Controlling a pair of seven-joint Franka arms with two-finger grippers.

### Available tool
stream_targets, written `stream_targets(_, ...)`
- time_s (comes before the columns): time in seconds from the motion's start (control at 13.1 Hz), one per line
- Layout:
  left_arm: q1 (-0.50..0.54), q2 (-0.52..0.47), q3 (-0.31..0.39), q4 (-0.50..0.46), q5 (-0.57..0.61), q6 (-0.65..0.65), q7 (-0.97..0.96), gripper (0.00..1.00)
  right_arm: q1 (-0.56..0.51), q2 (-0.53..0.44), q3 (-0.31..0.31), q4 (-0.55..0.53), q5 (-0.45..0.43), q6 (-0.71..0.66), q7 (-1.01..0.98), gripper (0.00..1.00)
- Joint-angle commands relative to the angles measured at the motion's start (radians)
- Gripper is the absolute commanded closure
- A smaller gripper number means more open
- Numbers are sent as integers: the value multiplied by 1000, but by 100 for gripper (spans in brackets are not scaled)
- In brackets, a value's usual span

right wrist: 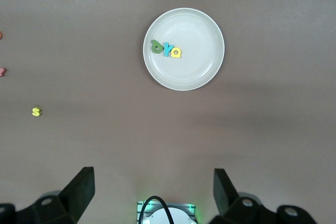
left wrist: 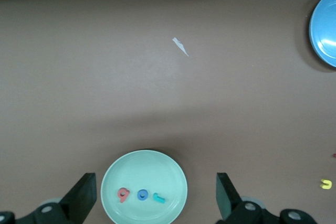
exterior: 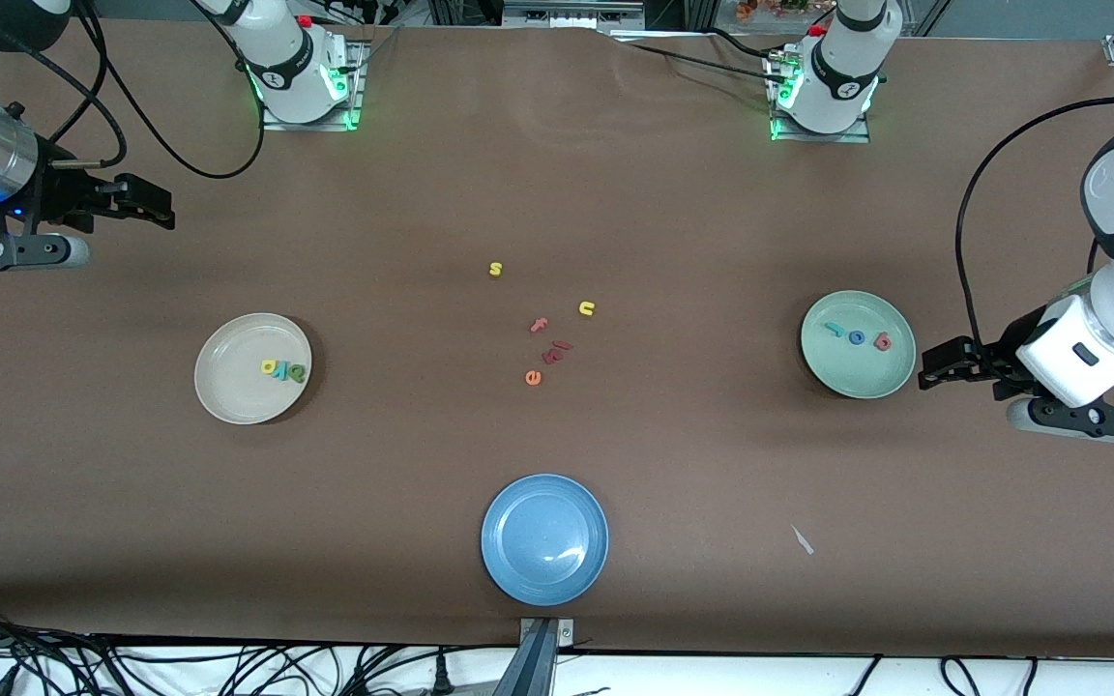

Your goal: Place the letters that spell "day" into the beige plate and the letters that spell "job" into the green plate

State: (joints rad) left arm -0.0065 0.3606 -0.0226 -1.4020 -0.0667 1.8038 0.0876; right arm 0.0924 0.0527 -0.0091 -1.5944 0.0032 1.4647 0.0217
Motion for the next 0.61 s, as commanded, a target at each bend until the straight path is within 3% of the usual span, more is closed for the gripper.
stream_targets(0.0, -10, -5, -6, 15, 144, -24, 23, 0, -20, 1, 15, 16, 15, -7, -12, 0)
stream_targets(0.08, -18, -6, -10, 15, 206, -23, 24, 0, -20, 1, 17, 16, 15, -10, -11, 0)
stream_targets(0.23, -17, -6, -14, 15, 209, -24, 24, 0, -20, 1, 17, 16, 15, -11, -8, 0)
stream_targets(0.54, -4, -19, -11, 15, 59, -24, 21, 0, -20, -1, 17, 16, 15, -12, -5, 0)
